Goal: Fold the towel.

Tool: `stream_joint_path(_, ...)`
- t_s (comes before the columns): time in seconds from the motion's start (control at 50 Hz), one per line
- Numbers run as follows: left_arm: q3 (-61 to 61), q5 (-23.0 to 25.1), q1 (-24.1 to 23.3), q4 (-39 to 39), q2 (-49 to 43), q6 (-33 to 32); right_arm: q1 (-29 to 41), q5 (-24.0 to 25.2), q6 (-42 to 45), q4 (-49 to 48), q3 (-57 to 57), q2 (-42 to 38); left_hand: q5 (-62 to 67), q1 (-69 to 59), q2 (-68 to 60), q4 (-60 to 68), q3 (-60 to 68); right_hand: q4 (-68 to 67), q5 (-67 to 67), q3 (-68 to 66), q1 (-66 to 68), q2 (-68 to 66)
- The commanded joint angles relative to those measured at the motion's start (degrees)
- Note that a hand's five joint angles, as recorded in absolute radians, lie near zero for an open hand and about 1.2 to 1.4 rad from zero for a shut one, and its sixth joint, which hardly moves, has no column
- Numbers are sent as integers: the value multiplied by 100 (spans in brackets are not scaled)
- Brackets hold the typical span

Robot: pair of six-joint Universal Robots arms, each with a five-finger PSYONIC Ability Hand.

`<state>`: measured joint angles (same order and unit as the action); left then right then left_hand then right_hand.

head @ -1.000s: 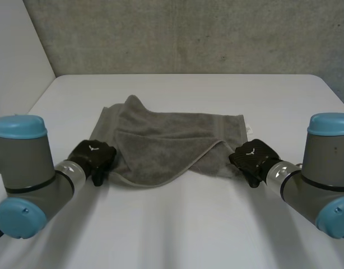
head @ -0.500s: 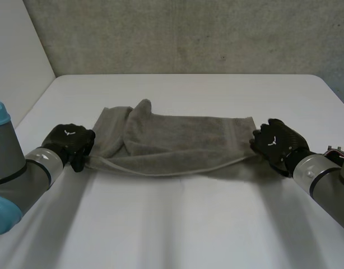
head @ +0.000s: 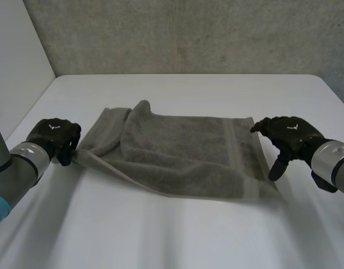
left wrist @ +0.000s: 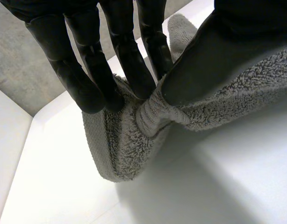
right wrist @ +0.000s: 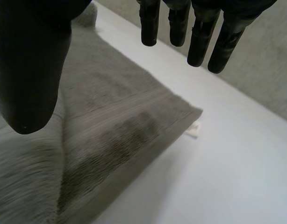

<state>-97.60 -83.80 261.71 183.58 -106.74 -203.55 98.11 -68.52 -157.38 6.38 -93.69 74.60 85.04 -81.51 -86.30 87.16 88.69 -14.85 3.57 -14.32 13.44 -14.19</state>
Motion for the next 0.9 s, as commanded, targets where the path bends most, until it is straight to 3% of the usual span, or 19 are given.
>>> stream_joint_path(0.02,5,4,73,-7,22,8,24,5,32,127,-35,-314,-1504,151,630,-716,-869,242,-114,188,-101,175)
stream_joint_path(0.26,-31,4,38,-7,22,8,42,23,94,118,-378,-332,-1504,151,630,-716,-869,275,-147,222,-134,208)
stream_joint_path(0.46,-13,4,64,-7,22,17,-2,49,427,-110,-1651,817,-1504,151,630,-716,-869,242,-114,188,-101,175)
stream_joint_path(0.62,-22,-4,38,-7,22,26,-169,67,551,-128,-2241,1241,-1504,151,630,-716,-869,158,-29,104,-17,91)
stream_joint_path(0.9,-39,4,11,2,22,26,-90,-38,639,-1314,-2549,697,-1504,151,630,-716,-869,-531,659,-585,672,-598)
